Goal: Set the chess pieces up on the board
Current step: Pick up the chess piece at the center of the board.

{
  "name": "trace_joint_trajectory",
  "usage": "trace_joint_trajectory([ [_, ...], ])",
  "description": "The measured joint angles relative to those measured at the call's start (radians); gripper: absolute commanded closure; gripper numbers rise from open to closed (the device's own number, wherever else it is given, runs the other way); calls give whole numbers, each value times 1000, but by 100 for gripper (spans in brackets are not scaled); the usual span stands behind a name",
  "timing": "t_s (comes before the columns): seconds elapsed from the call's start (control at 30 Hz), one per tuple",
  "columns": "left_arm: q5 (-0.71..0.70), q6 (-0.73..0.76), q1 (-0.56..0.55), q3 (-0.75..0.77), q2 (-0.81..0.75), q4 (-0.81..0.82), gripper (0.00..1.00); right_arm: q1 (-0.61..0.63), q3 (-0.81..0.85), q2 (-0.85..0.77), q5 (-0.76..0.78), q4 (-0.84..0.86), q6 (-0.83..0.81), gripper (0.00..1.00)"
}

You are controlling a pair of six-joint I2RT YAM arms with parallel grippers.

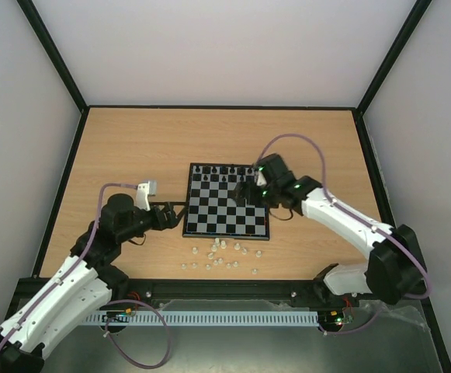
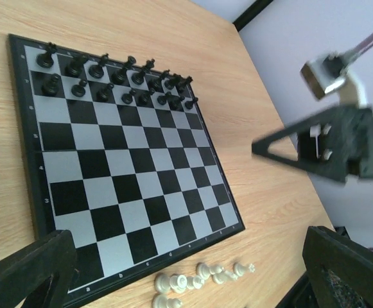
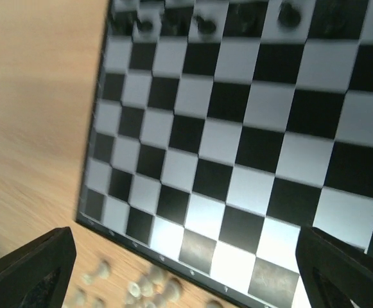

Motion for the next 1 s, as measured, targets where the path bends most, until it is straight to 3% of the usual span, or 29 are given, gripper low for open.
trace_joint_trajectory([
  [0.07,-39,-6,-5,4,-21,-18,1,90,0,40,84,-25,-16,11],
  [0.27,-135,-8,-10,8,-15,-58,0,314,1,104,260,-74,-38,32],
  [0.5,-209,-18,-10,8,6,-79,0,426,2,192,344,-76,-52,47],
  [0.83,-213,-23,-10,0,47,-88,1,568,24,349,380,-77,-36,51],
  [1.0,-212,-26,-10,-24,49,-86,1,581,33,354,390,-75,-10,60],
])
